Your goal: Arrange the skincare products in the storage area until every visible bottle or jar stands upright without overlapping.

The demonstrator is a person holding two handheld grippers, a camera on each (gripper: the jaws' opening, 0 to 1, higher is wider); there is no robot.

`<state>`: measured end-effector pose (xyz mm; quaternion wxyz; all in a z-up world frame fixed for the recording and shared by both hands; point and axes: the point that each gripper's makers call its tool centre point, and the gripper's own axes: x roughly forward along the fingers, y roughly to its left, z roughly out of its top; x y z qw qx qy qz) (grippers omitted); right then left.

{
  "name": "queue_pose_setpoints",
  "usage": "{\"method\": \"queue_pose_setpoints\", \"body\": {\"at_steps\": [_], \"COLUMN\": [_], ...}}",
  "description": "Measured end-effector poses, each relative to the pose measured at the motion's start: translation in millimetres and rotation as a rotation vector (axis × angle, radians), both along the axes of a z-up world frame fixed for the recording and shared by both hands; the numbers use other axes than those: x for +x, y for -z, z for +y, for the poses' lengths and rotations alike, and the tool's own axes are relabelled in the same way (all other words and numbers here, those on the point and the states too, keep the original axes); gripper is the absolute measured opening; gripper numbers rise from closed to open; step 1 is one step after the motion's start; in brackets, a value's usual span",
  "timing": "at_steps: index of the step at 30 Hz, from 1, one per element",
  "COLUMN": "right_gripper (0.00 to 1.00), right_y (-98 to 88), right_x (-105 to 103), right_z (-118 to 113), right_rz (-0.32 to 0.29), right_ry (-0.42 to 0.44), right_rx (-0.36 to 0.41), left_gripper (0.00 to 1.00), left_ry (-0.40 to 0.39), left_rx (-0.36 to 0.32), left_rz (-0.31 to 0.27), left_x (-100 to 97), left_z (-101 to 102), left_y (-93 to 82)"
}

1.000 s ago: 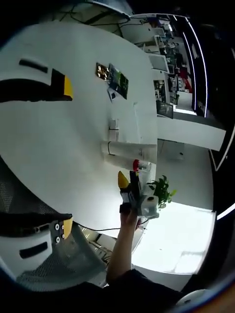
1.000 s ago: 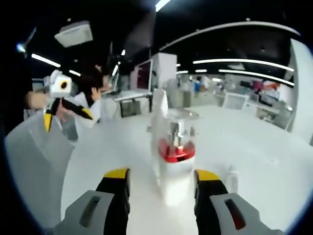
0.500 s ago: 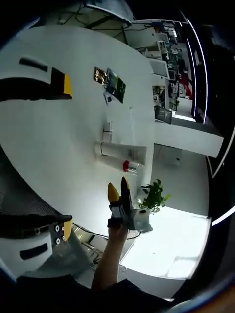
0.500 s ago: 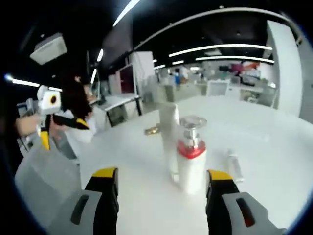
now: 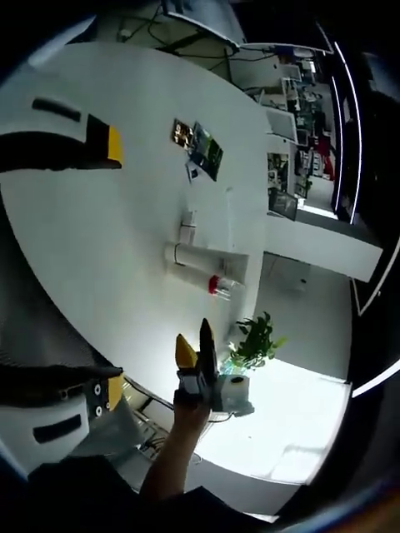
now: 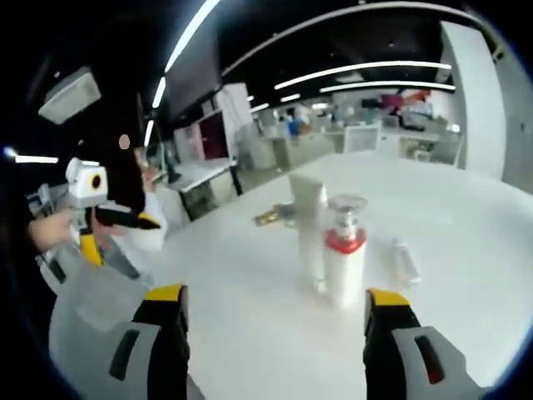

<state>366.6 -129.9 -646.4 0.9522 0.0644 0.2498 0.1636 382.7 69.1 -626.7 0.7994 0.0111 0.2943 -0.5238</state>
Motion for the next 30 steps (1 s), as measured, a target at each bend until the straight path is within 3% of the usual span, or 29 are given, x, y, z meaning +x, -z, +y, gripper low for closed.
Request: {"method": "queue_pose_setpoints", "body": {"at_steps": [5, 14, 21, 30], "right_gripper": [0.86, 0.84, 0.85, 0.84], "right_y": [-9.9, -27.8, -23.1, -25.1], "right_x": [-14, -26, -41, -62], "right_z": [7, 11, 5, 2], "right_rz": [0.016, 0.015, 0.05, 0.06], "right_ry": [0.008, 0.006, 0.031, 0.077], "right_rx": [0.035, 0.024, -0.014, -0.006], "left_gripper": [0.93, 0.91, 0.9, 0.9], "left_ry": [-0.027, -0.036, -0.023, -0.004], "left_rx": [-0.021, -0.037, -0.035, -0.028], "left_rz": [0.009, 0.019, 0.023, 0.022], "left_x": [3.0, 3.8, 3.3, 3.0], "left_z": [6, 7, 6, 8], "left_y": [-8.7, -15.1, -15.4, -12.9]}}
